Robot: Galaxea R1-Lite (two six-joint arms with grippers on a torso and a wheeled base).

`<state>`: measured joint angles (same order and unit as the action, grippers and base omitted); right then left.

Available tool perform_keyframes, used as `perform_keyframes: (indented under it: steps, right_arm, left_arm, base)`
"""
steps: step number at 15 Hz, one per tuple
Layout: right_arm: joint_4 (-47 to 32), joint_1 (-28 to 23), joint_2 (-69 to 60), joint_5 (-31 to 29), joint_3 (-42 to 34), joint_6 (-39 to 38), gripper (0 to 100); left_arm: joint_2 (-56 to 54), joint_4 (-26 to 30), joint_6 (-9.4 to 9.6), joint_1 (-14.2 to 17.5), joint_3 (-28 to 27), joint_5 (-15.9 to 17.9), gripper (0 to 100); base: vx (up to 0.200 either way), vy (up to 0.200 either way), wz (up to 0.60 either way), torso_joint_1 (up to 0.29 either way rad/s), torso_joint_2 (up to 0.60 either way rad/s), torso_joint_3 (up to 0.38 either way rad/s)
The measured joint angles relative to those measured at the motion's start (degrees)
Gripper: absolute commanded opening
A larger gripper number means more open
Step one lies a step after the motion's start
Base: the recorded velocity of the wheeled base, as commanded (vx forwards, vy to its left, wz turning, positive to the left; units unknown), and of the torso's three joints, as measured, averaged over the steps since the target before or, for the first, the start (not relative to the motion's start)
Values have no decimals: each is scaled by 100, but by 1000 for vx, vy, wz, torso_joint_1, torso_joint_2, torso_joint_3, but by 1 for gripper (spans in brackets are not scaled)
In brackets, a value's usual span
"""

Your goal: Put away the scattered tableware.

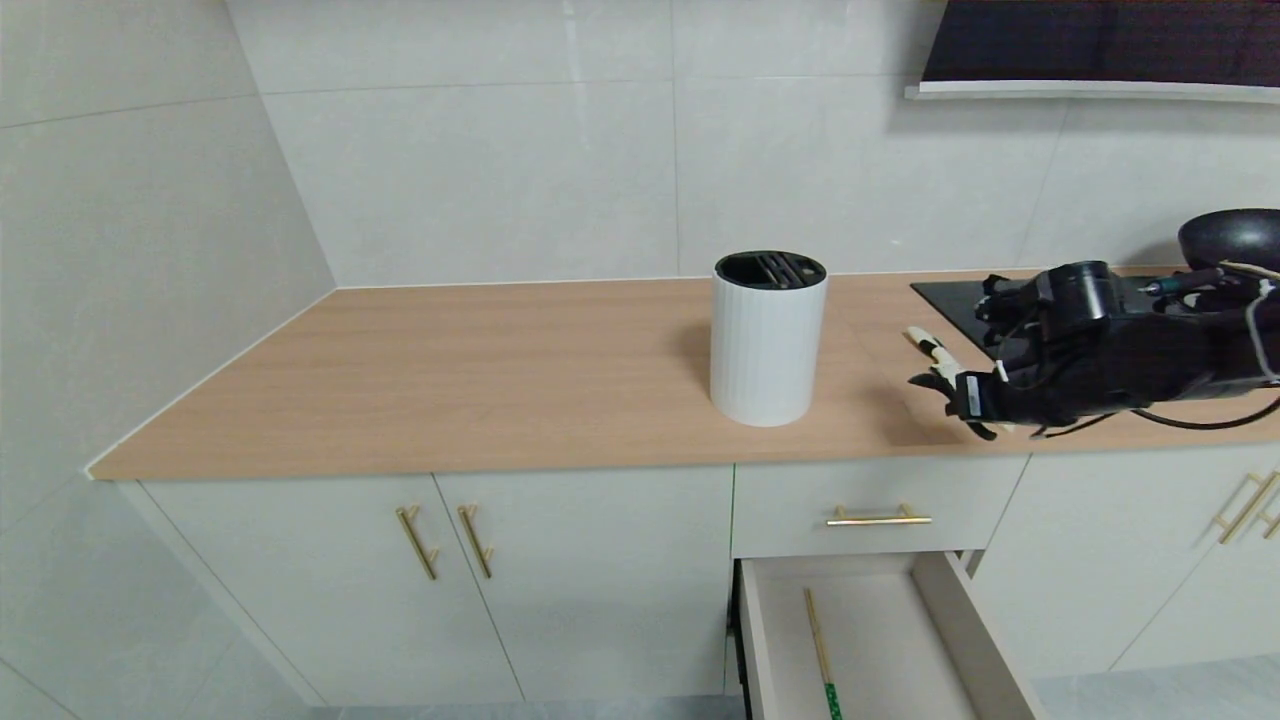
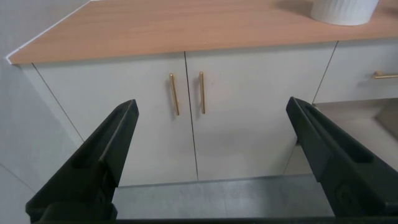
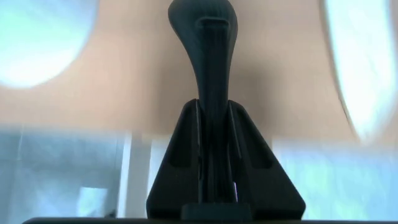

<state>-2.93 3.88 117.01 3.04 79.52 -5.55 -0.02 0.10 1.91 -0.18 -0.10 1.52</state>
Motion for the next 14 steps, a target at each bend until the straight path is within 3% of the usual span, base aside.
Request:
perform_keyframes:
  steps: [4, 6, 9, 14]
  right_arm:
    - [9, 135, -1456, -263, -1899, -402, 0]
    - [6, 304, -1858, -517, -2500, -485, 0]
    - [15, 549, -2037, -678, -2823, -492, 0]
    - [15, 621, -1919, -744, -2931, -468, 0]
  left_arm:
    - [2, 0, 0, 0, 0, -2, 100]
    - [2, 0, 0, 0, 0, 2, 100]
    - [2, -5, 2, 0, -1, -5, 100]
    - [2, 0, 2, 0, 0, 0, 100]
  base:
    - [0, 0, 0, 0, 0, 0]
    - [0, 0, 0, 0, 0, 0]
    - [0, 0, 0, -28, 69, 46]
    - [0, 0, 0, -184, 463, 265]
